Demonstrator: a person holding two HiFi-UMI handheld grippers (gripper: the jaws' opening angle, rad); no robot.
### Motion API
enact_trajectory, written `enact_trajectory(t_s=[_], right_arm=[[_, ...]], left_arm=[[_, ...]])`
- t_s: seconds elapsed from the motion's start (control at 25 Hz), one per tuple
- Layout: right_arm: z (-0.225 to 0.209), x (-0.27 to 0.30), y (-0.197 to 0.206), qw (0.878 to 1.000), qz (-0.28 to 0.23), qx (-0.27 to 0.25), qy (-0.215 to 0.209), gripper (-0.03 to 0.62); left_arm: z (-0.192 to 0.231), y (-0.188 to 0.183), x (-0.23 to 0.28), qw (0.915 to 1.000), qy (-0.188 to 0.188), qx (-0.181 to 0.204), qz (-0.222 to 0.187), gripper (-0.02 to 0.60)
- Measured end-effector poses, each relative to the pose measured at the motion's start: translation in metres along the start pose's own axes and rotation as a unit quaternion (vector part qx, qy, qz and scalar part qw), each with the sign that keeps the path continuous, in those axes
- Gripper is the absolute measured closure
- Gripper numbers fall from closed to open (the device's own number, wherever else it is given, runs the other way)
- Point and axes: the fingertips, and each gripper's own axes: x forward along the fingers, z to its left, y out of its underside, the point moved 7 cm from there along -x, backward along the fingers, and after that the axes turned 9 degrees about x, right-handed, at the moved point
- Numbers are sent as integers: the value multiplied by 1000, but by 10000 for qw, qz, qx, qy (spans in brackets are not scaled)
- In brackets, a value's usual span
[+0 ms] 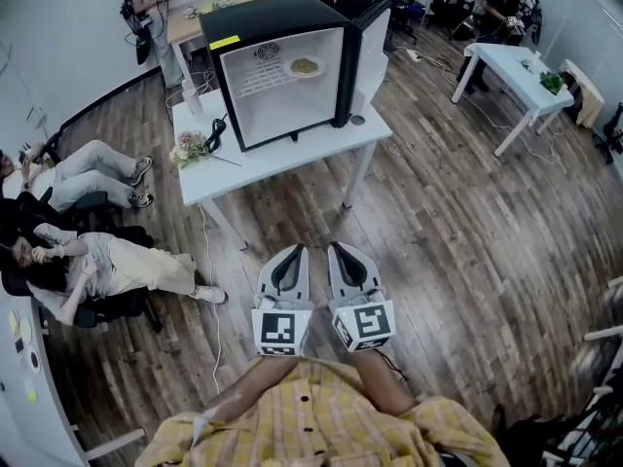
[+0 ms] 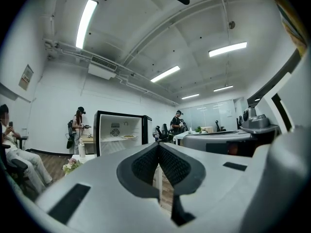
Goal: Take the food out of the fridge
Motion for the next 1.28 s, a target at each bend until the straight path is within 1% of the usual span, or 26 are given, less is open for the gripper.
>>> enact_trajectory(t_s=[0.16, 0.32, 0.52, 0.64, 0.88, 1.04, 1.28], right_arm=[[-14, 51, -14, 10000, -18, -46, 5, 586], [-25, 100, -18, 10000, -3, -74, 59, 586], [-36, 150, -22, 9999, 5, 120, 99, 586], [-40, 172, -21, 9997, 14, 104, 199, 586], [-41, 199, -24, 9993, 133, -39, 344, 586], [-41, 206, -30, 9988, 150, -104, 453, 586], [-46, 217, -35, 9982, 134, -172, 555, 586]], left_arm=[[32, -5, 47, 10000, 10, -38, -4, 574], [62, -6, 87, 9999, 73, 96, -57, 574], [97, -2, 122, 9998, 97, 134, -70, 574], [116, 4, 138, 9998, 123, 119, -69, 574], [136, 18, 163, 9998, 185, -50, 42, 574], [138, 15, 171, 9992, 373, -147, -4, 574], [146, 15, 188, 9987, 461, -219, -57, 574]])
